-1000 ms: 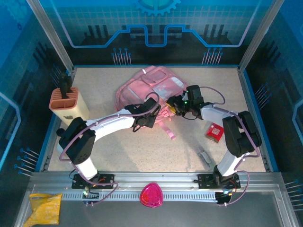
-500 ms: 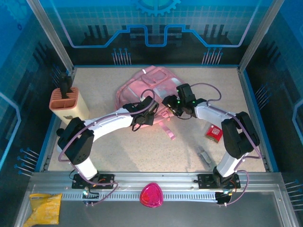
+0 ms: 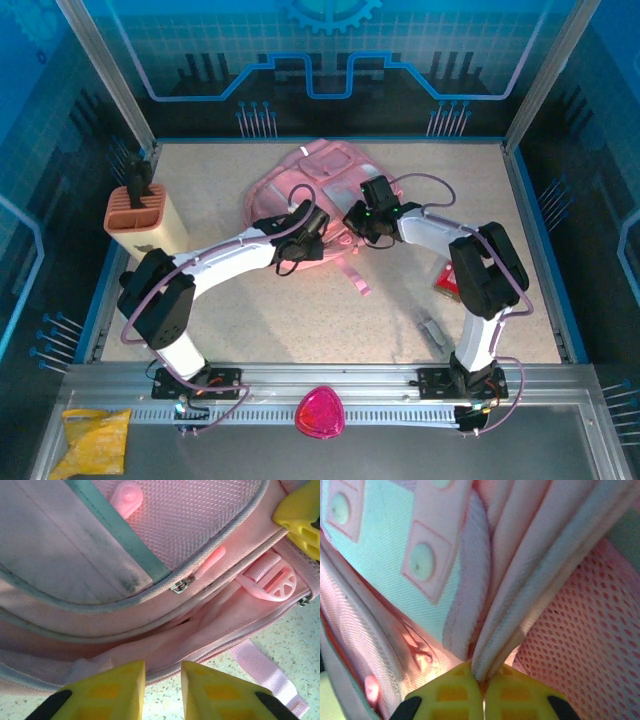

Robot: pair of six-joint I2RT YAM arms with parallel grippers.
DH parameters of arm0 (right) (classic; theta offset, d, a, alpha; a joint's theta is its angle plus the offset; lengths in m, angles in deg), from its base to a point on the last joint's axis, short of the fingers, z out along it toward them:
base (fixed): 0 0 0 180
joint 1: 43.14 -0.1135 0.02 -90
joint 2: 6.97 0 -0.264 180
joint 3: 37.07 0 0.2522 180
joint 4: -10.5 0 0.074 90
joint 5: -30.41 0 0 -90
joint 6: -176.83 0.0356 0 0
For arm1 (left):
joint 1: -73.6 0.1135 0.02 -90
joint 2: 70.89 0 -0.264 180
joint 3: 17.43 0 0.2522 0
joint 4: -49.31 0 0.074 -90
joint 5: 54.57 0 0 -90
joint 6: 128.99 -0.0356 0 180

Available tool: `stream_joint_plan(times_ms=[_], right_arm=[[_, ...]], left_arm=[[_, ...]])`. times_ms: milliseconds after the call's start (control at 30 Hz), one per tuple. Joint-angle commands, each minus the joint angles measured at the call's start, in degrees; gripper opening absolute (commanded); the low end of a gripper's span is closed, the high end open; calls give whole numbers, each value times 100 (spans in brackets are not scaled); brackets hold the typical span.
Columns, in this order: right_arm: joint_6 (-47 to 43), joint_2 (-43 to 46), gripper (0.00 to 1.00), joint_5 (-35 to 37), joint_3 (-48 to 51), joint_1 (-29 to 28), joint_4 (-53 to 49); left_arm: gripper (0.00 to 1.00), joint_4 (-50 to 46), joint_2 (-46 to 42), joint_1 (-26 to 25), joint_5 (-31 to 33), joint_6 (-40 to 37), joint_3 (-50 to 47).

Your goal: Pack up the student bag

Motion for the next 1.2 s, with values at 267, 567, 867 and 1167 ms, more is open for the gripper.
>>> stream_joint_plan(times_ms=[267, 567, 867, 1167], right_arm=[[341, 1290, 0, -854, 339, 239, 803], [965, 1739, 0, -1554, 740, 531, 1449], [1189, 1777, 0, -2221, 925, 704, 1857], [1549, 1775, 0, -2412, 1276, 688, 2311]], left_arm=[[26, 1193, -209, 206, -276, 449, -1051], [26, 2021, -254, -44, -659, 573, -1409], [45, 1936, -214, -321, -375, -212, -887], [65, 2935, -289, -300, -415, -988, -723]])
